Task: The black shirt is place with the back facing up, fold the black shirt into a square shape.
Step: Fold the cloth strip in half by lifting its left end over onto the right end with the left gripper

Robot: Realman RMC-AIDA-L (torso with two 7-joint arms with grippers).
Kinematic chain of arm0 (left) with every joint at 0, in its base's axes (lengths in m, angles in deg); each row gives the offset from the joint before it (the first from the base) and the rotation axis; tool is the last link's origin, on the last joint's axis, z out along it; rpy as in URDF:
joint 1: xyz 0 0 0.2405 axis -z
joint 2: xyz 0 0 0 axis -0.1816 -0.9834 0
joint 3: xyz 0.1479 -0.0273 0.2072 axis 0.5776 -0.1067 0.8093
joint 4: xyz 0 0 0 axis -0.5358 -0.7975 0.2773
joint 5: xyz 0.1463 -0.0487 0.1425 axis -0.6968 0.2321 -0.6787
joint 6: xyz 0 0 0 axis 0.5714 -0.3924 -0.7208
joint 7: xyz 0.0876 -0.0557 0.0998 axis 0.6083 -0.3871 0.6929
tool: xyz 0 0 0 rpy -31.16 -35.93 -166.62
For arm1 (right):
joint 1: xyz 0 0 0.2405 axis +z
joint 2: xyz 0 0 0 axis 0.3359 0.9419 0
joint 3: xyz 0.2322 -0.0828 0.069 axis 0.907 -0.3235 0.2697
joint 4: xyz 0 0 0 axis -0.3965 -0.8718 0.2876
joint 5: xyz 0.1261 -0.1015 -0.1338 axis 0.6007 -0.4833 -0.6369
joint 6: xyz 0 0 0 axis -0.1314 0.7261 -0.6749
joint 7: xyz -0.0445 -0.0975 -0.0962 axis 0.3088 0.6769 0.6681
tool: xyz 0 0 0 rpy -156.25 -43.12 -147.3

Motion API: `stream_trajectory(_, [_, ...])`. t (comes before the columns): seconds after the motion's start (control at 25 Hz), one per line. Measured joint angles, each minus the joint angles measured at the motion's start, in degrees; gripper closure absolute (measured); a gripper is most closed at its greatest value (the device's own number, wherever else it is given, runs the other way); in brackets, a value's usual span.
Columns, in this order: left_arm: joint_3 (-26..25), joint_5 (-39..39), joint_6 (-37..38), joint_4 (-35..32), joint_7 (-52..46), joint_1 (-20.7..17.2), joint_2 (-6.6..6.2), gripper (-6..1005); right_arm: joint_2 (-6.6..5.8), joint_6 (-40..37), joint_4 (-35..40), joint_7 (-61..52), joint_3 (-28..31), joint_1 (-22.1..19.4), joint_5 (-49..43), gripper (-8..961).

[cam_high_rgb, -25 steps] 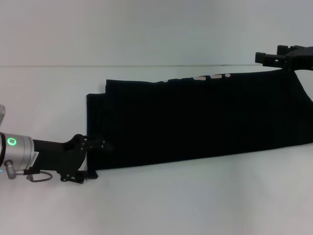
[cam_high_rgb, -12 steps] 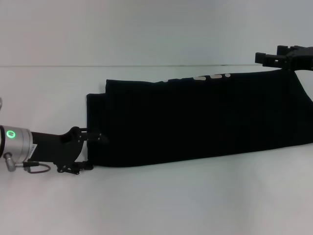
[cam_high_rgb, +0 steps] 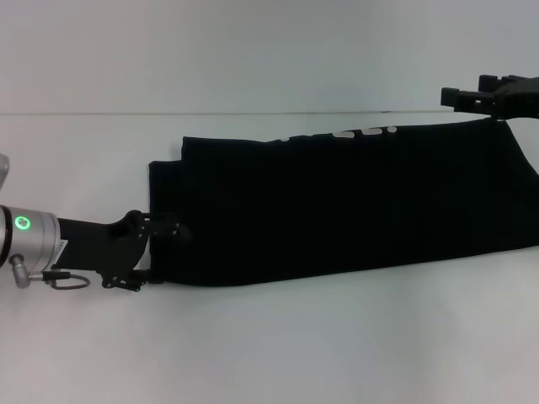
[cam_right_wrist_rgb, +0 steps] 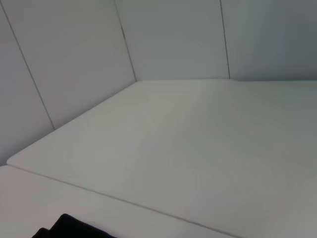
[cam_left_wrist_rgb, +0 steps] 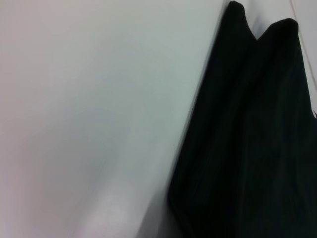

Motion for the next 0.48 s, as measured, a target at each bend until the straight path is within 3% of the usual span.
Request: stream_trajectory(0.48, [0.79,-0.05,1.30,0.02,5.67,0.32,0.04,183,0.01,0.36,0.12,-0.09,-0.26,-0.02,0.00,24])
